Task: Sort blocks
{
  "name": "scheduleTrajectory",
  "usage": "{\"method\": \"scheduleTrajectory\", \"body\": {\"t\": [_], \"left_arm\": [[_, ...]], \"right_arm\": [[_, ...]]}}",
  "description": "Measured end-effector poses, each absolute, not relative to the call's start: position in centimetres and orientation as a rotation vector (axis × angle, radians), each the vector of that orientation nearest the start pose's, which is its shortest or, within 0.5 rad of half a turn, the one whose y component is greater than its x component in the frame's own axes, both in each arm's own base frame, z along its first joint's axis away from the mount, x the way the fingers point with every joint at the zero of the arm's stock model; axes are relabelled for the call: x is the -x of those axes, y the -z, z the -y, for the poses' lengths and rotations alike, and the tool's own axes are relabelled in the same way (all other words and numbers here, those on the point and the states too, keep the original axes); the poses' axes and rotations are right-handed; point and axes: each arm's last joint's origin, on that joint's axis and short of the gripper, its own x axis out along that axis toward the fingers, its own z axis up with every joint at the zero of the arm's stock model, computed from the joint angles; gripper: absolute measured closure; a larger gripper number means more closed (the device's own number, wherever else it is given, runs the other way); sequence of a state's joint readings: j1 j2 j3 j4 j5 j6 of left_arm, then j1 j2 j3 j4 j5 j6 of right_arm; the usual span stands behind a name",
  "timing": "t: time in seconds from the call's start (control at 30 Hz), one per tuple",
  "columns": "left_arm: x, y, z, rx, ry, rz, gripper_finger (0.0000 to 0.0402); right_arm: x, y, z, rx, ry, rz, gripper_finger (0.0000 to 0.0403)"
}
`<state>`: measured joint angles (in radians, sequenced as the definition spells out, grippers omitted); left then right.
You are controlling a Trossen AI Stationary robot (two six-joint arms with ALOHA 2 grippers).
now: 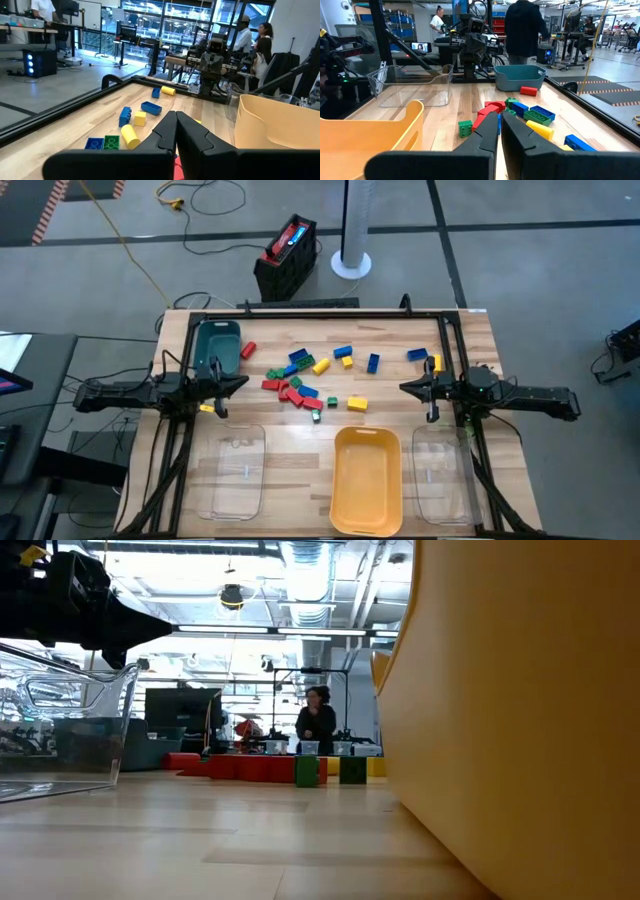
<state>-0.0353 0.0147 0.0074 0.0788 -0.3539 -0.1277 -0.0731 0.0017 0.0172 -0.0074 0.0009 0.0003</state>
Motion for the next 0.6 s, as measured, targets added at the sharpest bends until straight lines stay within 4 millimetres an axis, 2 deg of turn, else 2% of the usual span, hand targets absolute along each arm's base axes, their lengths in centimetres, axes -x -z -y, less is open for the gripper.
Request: {"method": "scheduleTrajectory", "body": {"t": [0.6], "left_arm": [[-9.63, -17.38, -0.67, 0.157, -0.314, 0.108, 0.0398]], "right_arm": [[-9.66, -17.14, 0.7, 0.019, 0.073, 0.046, 0.0363]]}}
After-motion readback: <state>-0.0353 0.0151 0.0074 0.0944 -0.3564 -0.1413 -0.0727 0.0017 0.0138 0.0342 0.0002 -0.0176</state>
